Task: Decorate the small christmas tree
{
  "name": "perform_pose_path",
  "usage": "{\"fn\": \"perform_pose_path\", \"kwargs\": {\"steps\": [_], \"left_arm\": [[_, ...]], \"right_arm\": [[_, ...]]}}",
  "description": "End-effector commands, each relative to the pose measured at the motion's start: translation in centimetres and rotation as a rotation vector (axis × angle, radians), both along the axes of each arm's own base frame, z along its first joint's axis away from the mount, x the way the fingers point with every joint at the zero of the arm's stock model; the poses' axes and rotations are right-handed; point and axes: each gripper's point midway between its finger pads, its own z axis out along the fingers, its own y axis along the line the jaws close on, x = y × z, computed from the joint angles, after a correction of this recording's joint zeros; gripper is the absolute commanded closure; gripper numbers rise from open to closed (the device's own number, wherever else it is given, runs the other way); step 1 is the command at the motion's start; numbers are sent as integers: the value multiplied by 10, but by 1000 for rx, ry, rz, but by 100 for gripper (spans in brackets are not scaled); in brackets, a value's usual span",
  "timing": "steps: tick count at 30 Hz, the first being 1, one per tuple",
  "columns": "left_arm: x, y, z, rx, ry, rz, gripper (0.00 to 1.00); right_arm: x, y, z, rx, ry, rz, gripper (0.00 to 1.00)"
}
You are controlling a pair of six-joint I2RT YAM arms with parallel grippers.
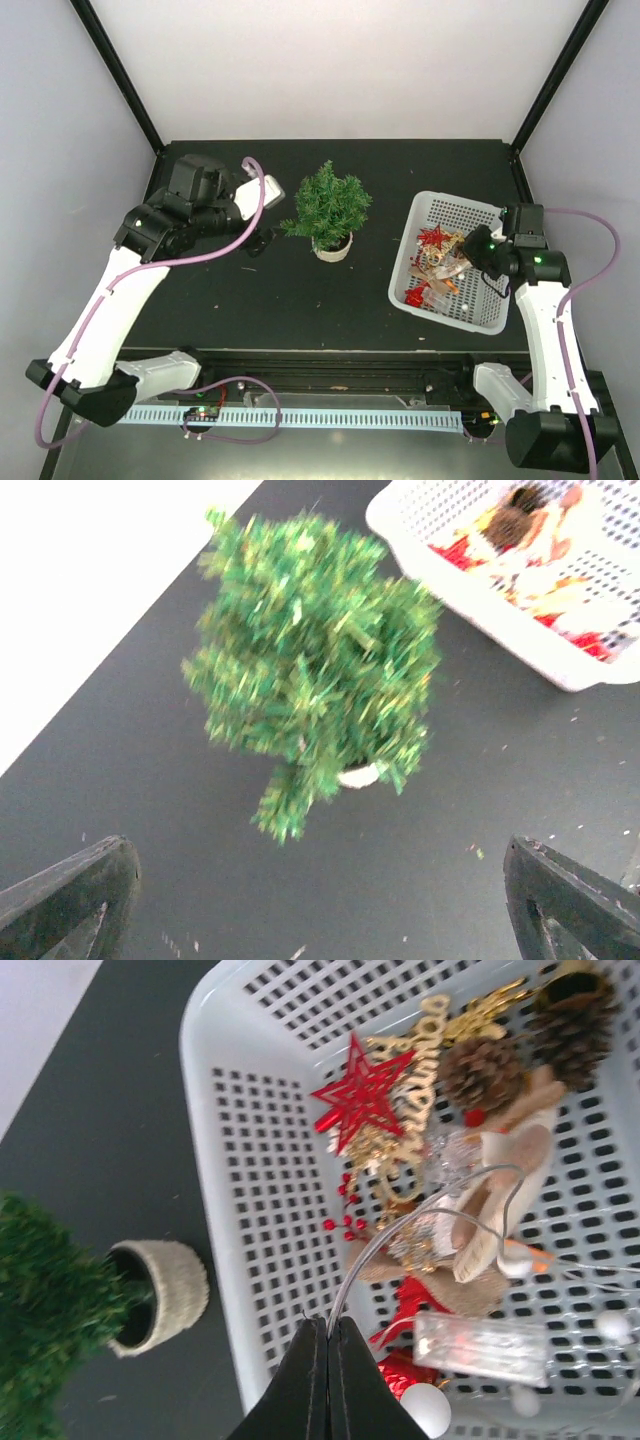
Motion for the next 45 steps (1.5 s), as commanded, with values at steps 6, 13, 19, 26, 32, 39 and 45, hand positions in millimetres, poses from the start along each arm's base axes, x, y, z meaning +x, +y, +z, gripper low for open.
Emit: {"fn": "perform_pose_path", "kwargs": {"steps": [6, 13, 19, 26, 32, 39, 45], "left_arm": [[-22, -62, 39, 7, -3, -208, 1], [-38, -109, 45, 11, 10, -367, 1], [-32, -139, 54, -47, -17, -411, 1], [-26, -178, 84, -258, -56, -479, 1], [-1, -215, 81, -341, 29, -463, 1], [24, -251, 54, -370, 82, -439, 1], [27, -275, 37, -375, 131, -463, 1]], "right_arm": [[10, 46, 94, 193, -256, 155, 99], [7, 59, 158, 220, -417, 204, 99], [6, 70, 201, 296, -552, 249, 99], [6, 84, 256, 387, -704, 294, 99], [7, 89, 285, 434, -771, 319, 99], [3, 95, 325, 471, -849, 358, 99], [4, 98, 344, 491, -879, 383, 99]]}}
